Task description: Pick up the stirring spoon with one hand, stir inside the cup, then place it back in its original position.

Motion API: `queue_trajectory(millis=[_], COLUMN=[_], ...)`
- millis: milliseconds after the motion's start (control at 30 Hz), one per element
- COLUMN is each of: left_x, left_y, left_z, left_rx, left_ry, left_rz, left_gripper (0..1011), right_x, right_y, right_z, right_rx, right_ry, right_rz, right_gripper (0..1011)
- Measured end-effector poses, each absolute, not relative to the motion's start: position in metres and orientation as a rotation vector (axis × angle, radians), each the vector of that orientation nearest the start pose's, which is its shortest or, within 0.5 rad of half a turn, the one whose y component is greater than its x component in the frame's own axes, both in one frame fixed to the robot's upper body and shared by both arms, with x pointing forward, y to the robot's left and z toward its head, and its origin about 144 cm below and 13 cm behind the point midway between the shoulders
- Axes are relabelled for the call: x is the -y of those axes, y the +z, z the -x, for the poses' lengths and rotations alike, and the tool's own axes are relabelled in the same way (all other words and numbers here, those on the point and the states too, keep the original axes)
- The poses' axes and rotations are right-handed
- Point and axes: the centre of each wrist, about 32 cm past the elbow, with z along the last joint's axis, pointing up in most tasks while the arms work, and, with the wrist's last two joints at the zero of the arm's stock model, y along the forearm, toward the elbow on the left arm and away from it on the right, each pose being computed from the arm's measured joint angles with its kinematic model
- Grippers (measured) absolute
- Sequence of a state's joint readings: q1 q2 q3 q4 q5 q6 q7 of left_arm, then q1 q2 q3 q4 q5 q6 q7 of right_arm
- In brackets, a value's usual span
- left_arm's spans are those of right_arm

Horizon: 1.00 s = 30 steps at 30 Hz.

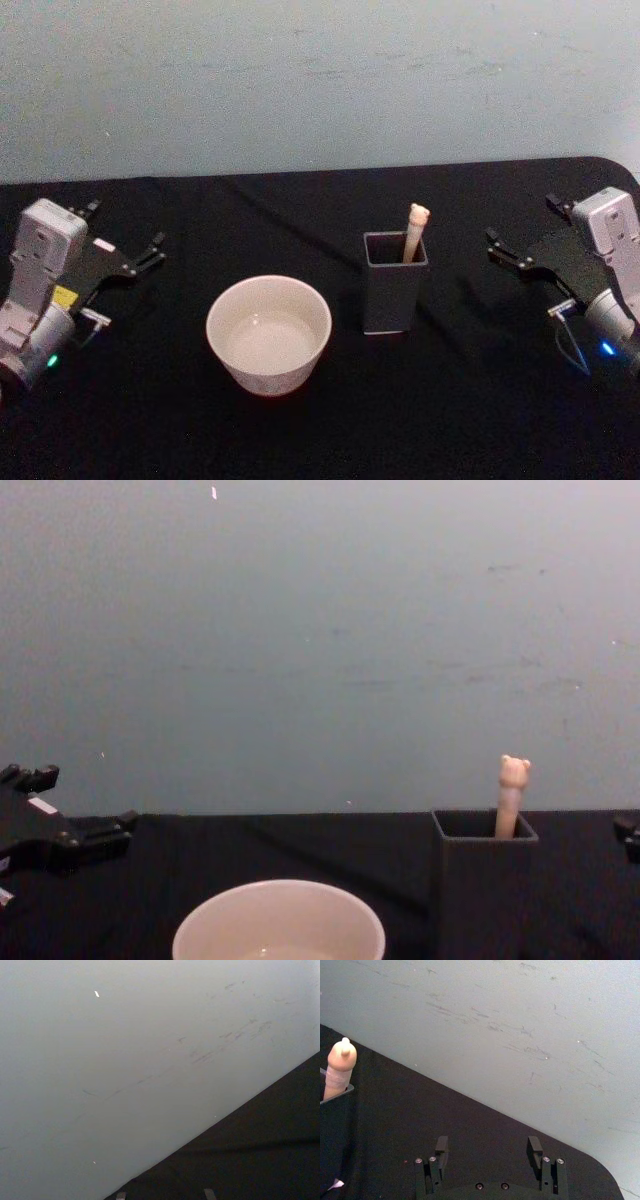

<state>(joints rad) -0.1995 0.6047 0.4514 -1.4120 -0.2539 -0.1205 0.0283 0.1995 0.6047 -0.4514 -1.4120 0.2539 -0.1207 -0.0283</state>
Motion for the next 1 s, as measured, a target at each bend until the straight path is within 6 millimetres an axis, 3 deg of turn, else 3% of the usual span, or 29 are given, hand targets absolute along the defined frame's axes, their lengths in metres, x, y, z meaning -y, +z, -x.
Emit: queue_trajectory(millis=[1000], left_x=[-0.3097], left_y=[1.1398], left_z=[-0.4886], left_rx=[0.285], left_ry=[1.248], left_rz=[-0.304], left_gripper=[1001], right_x=[0.3097], right_y=[1.1398], right_z=[-0.4886], right_rx=[0.285], right_ry=[-1.248], right_rz=[0.304], right_gripper=[1002])
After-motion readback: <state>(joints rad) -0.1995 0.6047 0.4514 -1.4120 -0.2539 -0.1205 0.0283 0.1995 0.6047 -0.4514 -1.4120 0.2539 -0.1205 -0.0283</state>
